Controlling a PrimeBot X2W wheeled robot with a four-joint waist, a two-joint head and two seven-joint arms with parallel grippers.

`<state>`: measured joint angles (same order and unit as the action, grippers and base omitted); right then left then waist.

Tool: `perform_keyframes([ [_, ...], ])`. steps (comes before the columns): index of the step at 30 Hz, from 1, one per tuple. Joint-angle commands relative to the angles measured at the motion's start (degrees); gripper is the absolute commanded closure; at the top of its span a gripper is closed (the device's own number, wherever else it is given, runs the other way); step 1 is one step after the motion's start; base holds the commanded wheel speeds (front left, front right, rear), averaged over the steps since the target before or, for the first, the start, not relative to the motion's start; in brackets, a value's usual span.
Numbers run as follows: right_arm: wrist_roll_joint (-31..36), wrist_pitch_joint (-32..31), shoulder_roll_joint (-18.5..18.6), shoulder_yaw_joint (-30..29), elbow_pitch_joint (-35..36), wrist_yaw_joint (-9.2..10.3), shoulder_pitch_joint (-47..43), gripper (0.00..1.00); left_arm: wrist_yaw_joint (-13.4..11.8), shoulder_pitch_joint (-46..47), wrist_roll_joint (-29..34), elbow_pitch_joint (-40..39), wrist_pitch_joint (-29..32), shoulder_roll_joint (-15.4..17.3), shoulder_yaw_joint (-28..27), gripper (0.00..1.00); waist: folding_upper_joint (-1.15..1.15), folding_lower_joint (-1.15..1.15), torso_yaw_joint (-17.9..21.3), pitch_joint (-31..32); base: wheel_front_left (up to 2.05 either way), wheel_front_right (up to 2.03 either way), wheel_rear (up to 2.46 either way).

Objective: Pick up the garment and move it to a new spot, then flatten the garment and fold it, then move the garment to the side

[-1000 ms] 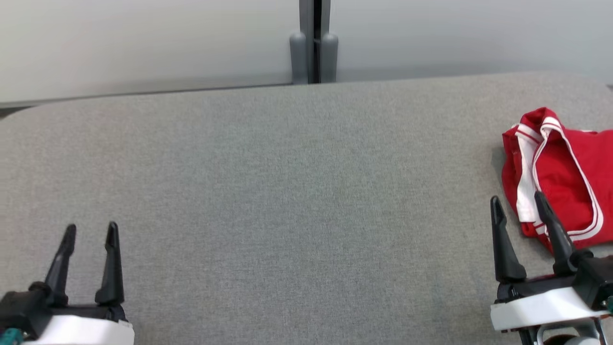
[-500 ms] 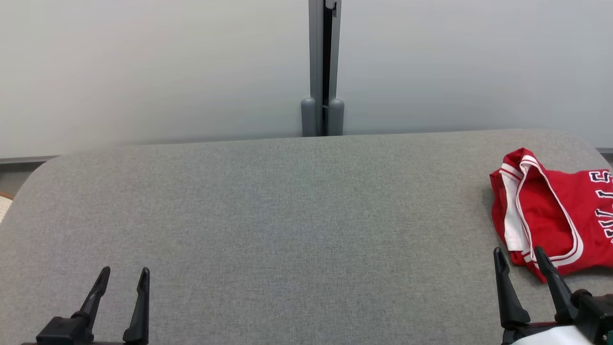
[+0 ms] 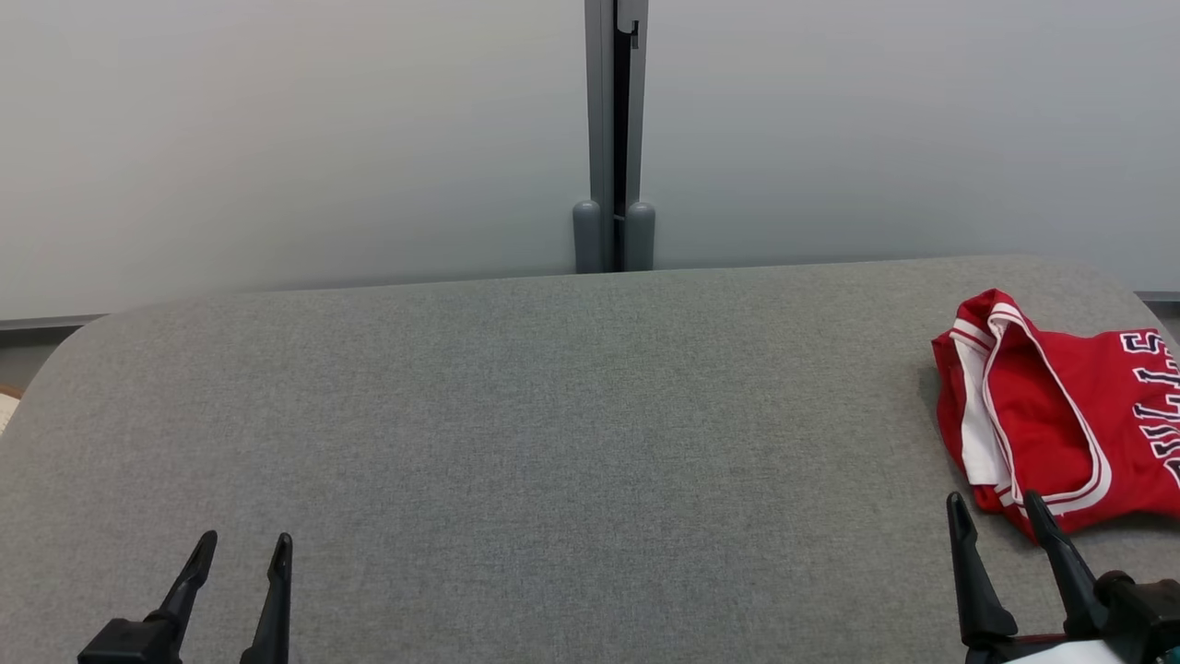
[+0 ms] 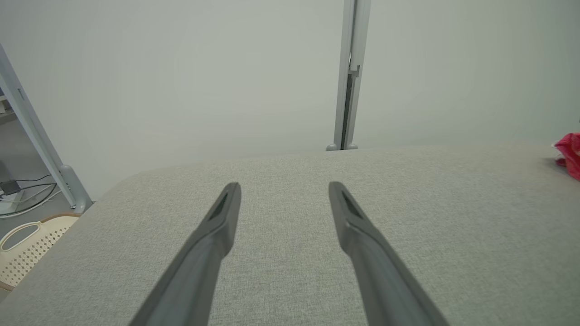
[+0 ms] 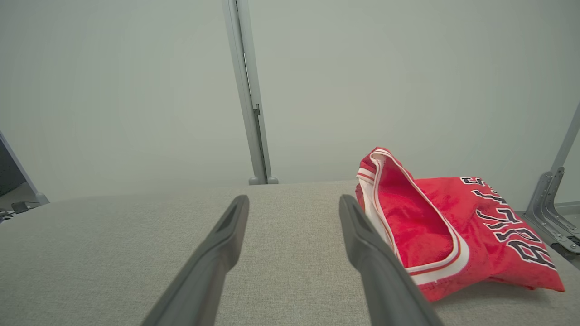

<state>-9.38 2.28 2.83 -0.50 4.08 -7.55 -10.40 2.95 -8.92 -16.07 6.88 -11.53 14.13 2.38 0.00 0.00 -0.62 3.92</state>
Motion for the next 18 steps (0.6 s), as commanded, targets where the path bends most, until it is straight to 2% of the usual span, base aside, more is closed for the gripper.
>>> perform_keyframes([
  [1,0.3,0.3,0.2,0.0,-0.1,0.12,-0.1,0.0,-0.4,-0.2,-0.1,-0.2,0.1,0.4,0.0,0.0,0.0,0.0,-0.1,0.0,0.0,0.0,0.0],
  [18,0.8,-0.2,0.1,-0.3,0.3,0.12,0.0,0.0,-0.6,0.9,-0.7,0.8,-0.7,0.9,0.5,0.0,0.0,0.0,-0.3,-0.5,0.0,0.0,0.0],
])
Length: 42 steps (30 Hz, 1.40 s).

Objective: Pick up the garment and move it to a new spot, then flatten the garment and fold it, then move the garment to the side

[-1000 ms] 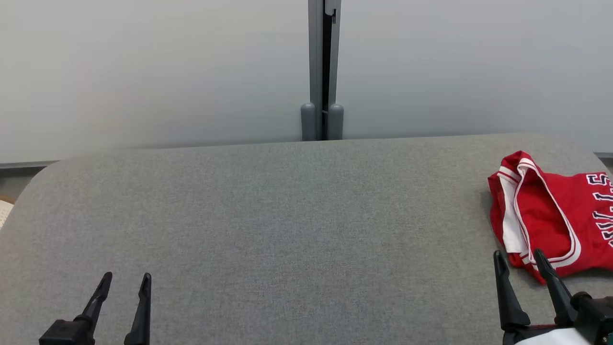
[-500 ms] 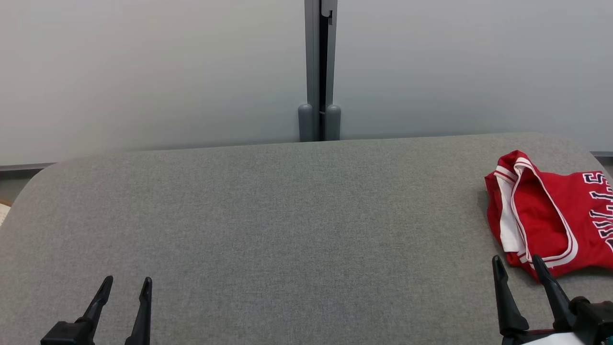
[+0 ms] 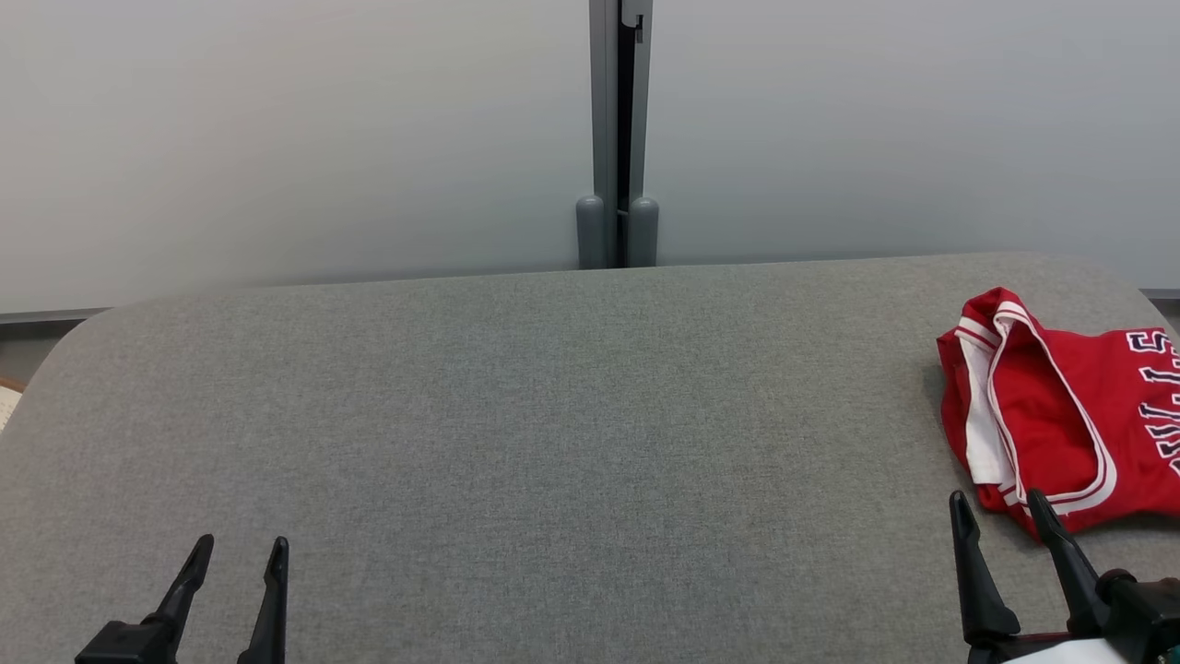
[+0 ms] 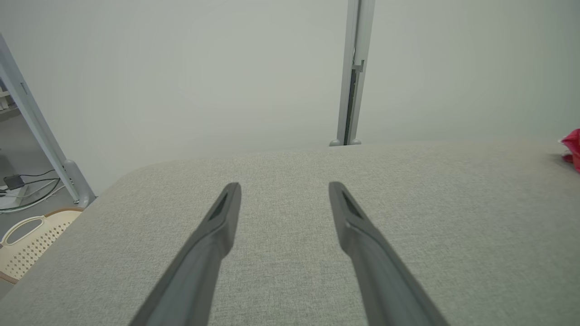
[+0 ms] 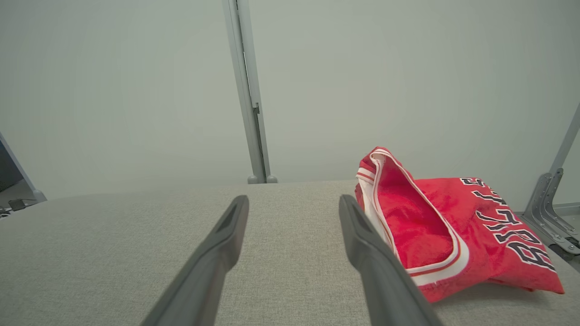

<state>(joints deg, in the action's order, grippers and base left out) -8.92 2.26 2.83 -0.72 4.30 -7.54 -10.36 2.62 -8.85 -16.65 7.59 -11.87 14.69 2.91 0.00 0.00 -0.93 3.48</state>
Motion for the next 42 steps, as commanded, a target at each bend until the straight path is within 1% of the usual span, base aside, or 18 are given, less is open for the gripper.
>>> perform_keyframes([
  [1,0.3,-0.2,0.1,-0.1,0.1,0.11,-0.1,0.0,-0.2,0.9,-0.2,0.2,-0.4,0.3,0.0,0.0,0.0,0.0,0.0,0.0,0.0,0.0,0.0],
  [11,-0.3,-0.4,0.1,0.1,0.2,0.12,-0.1,0.0,-0.1,1.6,-0.4,1.4,-1.3,0.6,0.4,0.0,0.0,0.0,0.0,-0.2,0.0,0.0,0.0],
  [12,-0.1,-0.3,0.0,0.0,0.1,-0.01,0.0,1.0,0.0,0.9,-0.3,1.4,-1.1,0.4,0.4,1.0,0.0,0.0,0.0,-0.2,0.0,0.0,0.0],
  [15,-1.1,-0.1,-0.2,0.3,-0.8,-0.01,-0.4,1.0,0.1,0.8,-1.3,2.6,-0.6,-0.4,0.3,1.0,0.0,0.0,0.0,-0.2,0.0,0.0,0.0],
  [22,-10.0,-0.5,0.4,0.2,-2.4,0.0,1.3,1.0,0.6,2.4,-8.6,3.1,1.4,-1.5,-0.8,1.0,0.0,0.0,0.1,-0.4,0.0,0.0,0.0],
  [23,-10.0,-0.5,0.4,0.2,-2.4,0.0,1.3,1.0,0.6,2.4,-8.6,3.1,1.4,-1.5,-0.8,1.0,0.0,0.0,0.1,-0.4,0.0,0.0,0.0],
  [42,-29.6,-1.6,1.4,0.0,-6.4,0.01,5.4,1.0,1.7,5.6,-25.5,3.7,5.5,-4.0,-2.9,1.0,0.0,0.0,0.2,-0.9,0.0,0.0,0.0],
])
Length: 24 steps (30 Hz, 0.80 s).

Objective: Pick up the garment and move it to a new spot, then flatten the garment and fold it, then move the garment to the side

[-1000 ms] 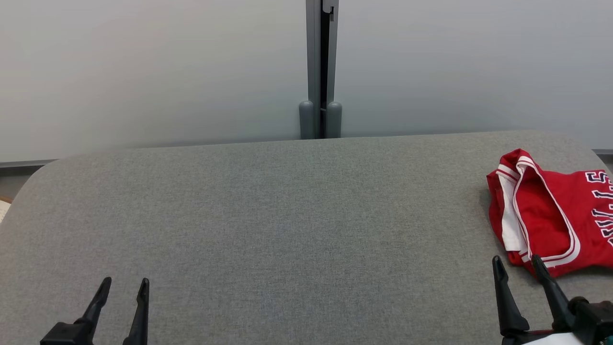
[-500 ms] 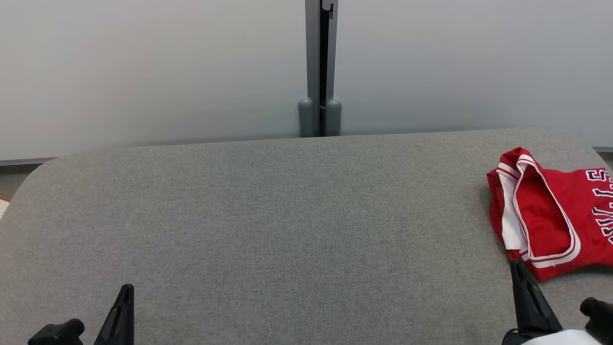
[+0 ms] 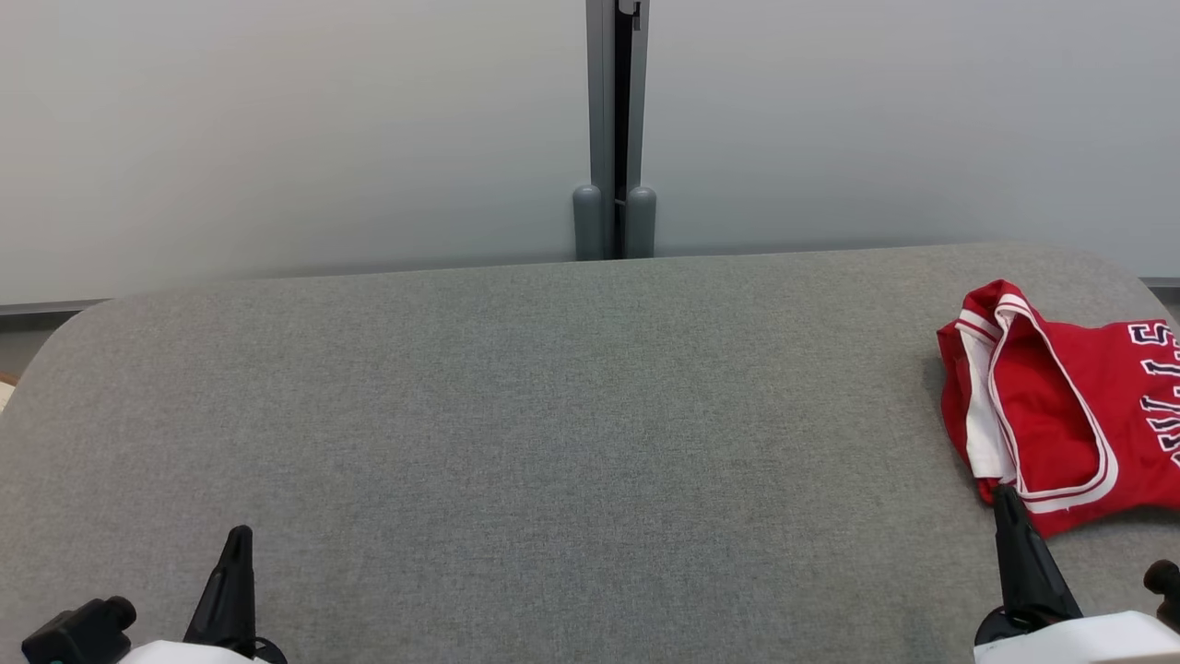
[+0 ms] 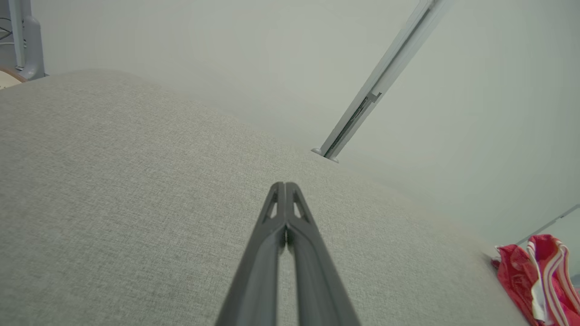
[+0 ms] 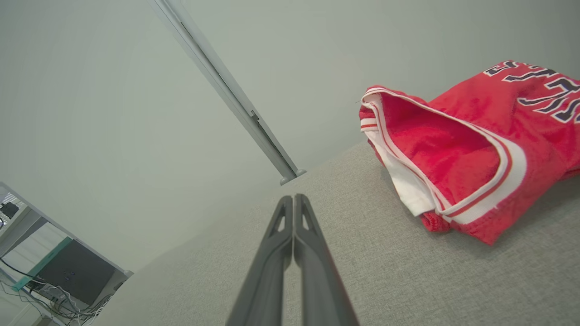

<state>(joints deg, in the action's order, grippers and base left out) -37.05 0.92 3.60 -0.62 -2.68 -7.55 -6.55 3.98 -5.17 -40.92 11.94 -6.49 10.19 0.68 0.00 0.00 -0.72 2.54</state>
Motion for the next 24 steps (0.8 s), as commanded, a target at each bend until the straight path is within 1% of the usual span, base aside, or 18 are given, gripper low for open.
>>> perform_keyframes([
  [1,-2.4,-0.3,0.6,-0.1,0.4,0.03,1.8,1.0,0.4,2.1,-2.0,-0.6,0.4,0.4,-0.8,1.0,0.0,0.0,0.0,0.0,0.0,0.0,0.0],
  [24,-20.5,-1.7,1.1,-0.9,-3.3,0.04,5.4,1.0,1.5,5.4,-18.1,0.2,4.5,-2.1,-2.9,1.0,0.0,0.0,0.2,-0.7,0.0,0.0,0.0],
])
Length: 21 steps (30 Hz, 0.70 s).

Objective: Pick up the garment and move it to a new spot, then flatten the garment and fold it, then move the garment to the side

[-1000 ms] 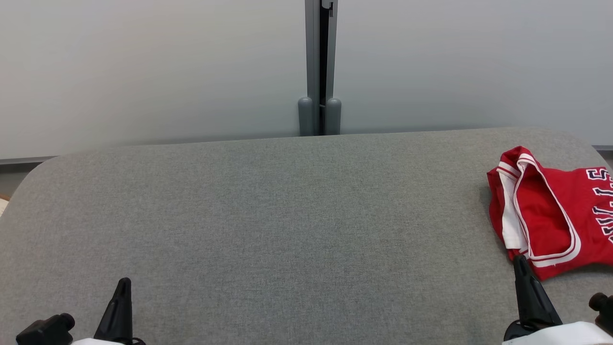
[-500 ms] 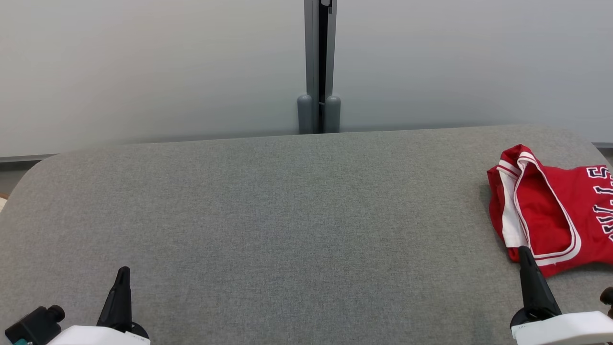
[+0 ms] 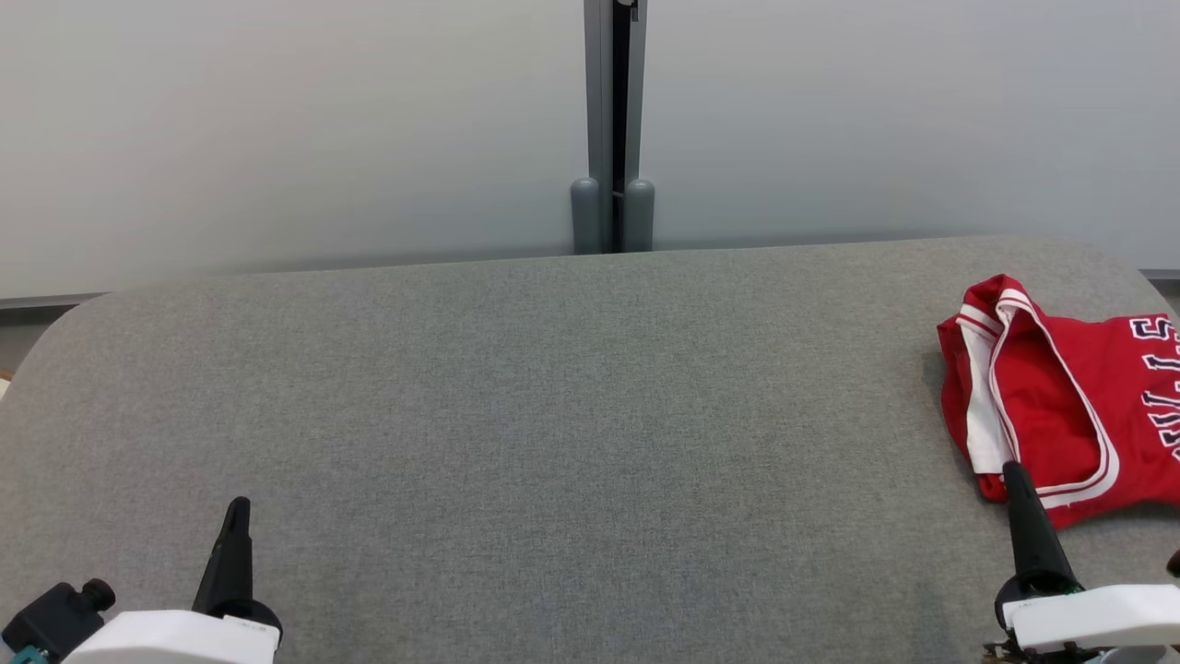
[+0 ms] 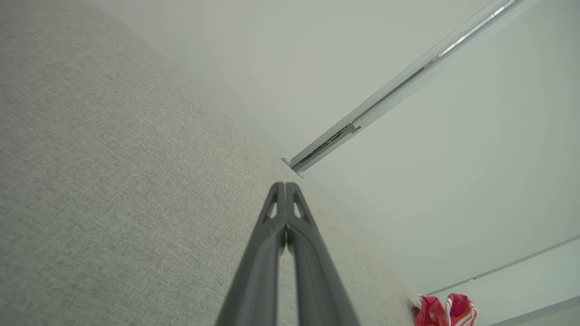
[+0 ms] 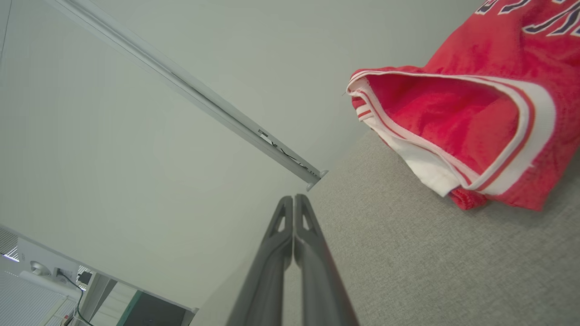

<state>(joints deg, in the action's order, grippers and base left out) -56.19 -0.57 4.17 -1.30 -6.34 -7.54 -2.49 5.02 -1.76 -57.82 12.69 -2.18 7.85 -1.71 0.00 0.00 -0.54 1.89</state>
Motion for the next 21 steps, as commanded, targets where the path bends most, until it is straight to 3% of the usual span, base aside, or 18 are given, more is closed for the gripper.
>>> perform_keyframes([
  [1,-1.4,-0.2,0.5,-0.2,0.3,0.03,1.3,1.0,0.4,2.0,-1.2,-0.5,0.2,0.2,-0.5,1.0,0.0,0.0,0.0,0.0,0.0,0.0,0.0],
  [21,-13.8,-1.5,0.6,-1.1,-2.3,0.03,4.0,1.0,1.2,4.2,-12.5,0.1,3.1,-1.5,-2.1,1.0,0.0,0.0,0.1,-0.6,0.0,0.0,0.0],
])
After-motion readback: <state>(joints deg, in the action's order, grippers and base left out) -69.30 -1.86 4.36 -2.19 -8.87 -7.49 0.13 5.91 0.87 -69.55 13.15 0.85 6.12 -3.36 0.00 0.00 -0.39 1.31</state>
